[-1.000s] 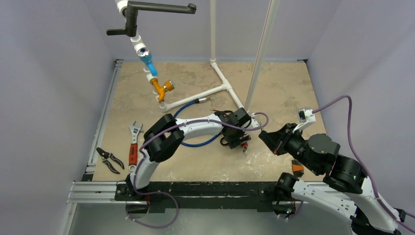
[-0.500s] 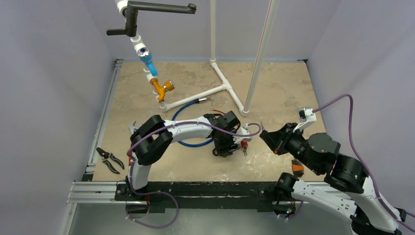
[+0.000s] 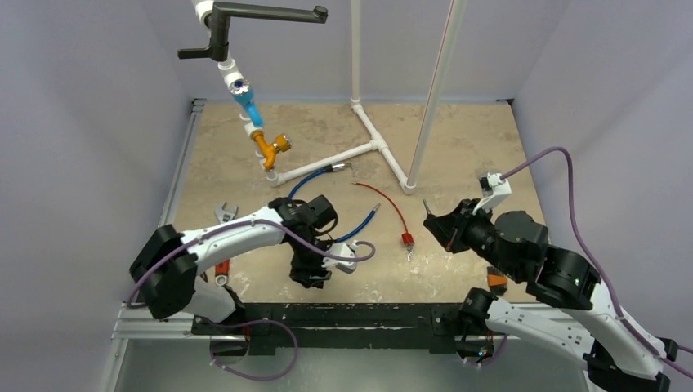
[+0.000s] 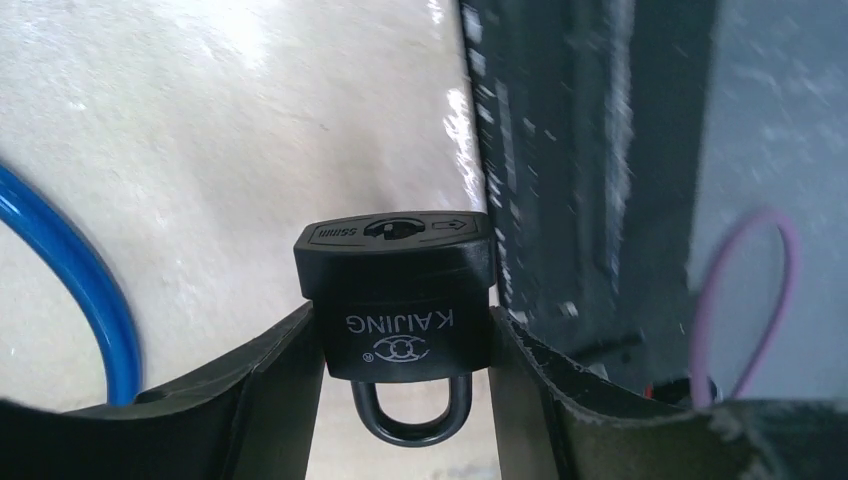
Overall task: Unlock with the key
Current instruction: Pick up the lock from the center of the board.
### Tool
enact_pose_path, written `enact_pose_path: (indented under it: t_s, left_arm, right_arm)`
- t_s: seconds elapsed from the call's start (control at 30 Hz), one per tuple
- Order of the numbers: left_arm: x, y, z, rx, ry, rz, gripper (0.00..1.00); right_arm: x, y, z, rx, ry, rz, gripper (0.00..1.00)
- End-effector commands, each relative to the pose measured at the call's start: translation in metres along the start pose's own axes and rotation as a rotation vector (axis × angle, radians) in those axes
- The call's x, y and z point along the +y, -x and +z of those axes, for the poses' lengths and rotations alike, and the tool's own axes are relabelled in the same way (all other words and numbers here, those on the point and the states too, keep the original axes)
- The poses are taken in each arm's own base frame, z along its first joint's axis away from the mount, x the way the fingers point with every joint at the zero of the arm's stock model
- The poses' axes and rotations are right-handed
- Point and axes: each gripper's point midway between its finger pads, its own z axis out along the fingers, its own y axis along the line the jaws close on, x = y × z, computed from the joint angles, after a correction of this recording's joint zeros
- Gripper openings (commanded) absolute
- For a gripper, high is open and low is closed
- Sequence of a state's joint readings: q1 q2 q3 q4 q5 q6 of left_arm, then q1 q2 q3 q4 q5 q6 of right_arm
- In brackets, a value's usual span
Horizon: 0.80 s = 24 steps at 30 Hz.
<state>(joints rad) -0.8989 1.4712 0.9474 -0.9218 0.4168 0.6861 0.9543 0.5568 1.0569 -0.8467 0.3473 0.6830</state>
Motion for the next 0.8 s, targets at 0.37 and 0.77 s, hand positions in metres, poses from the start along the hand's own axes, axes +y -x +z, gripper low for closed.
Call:
enact_pose_path:
  t_s: [0.37,0.77]
  left_arm:
    - [-0.145,0.055,-0.149,-0.512,-0.367,0.67,0.01]
    - [-0.172,0.053,-0.139,-0.418,-0.527,0.58,0.0]
  right_arm:
    - [0.052,-0.03,0.033,0.091,0.275,-0.119,0.0]
    - [0.08,-0.052,0.028,0.175,0.478,-0.205,0.0]
